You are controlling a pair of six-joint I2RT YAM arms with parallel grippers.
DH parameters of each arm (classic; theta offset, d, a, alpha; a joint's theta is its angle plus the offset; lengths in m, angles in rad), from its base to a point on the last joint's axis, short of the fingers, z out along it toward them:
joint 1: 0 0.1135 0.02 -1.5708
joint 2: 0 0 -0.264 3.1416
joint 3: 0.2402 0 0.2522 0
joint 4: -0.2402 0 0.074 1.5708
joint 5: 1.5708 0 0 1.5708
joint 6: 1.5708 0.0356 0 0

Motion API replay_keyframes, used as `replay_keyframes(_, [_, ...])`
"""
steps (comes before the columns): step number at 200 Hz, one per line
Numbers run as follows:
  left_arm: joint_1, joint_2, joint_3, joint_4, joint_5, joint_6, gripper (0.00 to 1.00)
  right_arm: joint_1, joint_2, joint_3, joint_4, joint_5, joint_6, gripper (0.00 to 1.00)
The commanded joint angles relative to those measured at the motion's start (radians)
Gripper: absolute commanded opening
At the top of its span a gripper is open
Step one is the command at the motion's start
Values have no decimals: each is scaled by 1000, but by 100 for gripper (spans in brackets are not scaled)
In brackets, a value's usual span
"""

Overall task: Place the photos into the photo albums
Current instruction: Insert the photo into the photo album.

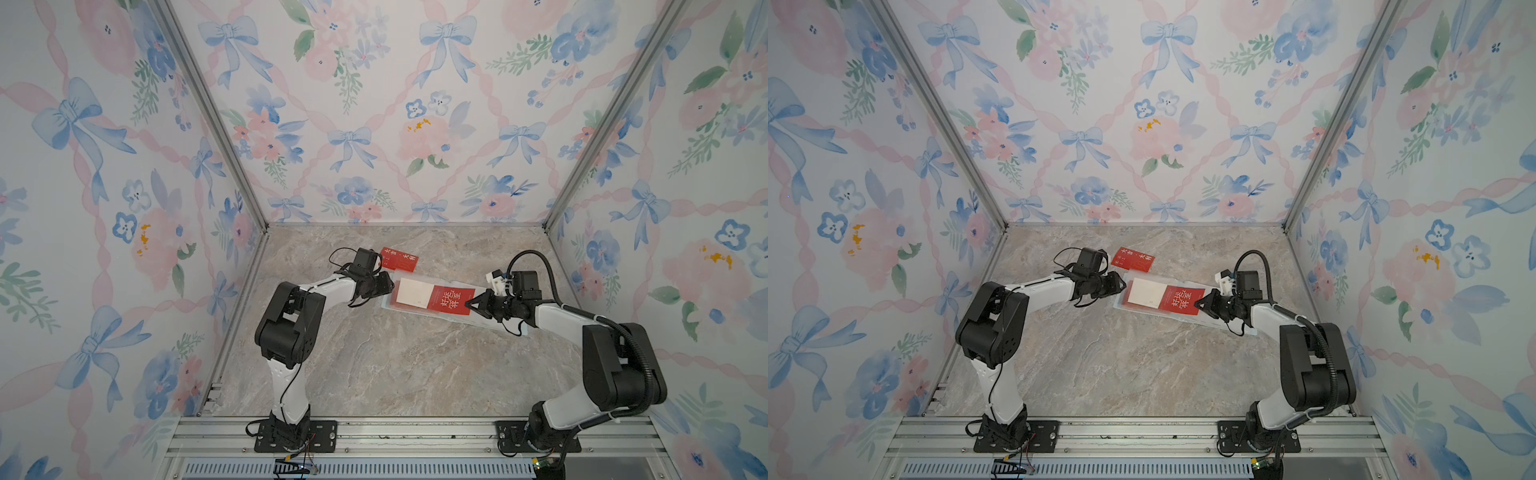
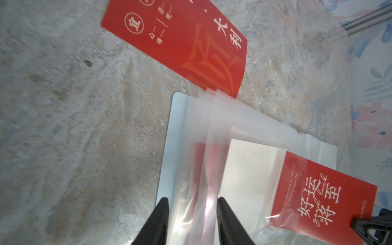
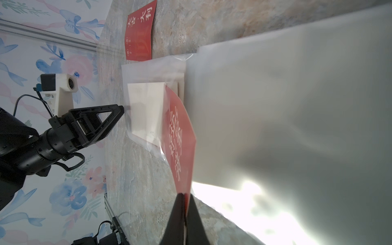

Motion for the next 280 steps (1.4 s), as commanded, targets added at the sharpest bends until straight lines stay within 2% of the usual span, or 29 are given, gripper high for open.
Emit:
replay_keyframes(1, [-4,-29,-9,4,11,-4,40,39,38,43,16,10,5,7])
replay_keyframes(83, [-3,-46,-35,4,7,-2,40,148,206,159,63,46,34,7])
replay_keyframes(171, [-4,-67,-50,5,8,-6,40,175,278,230,73,83,54,8])
replay_keyframes(216, [-4,-79,-48,4,11,-6,40,188,219,233,-13,172,11,19])
replay_keyframes(280, [-4,-79,-46,4,18,-6,41,185,88,247,-185,290,-73,23])
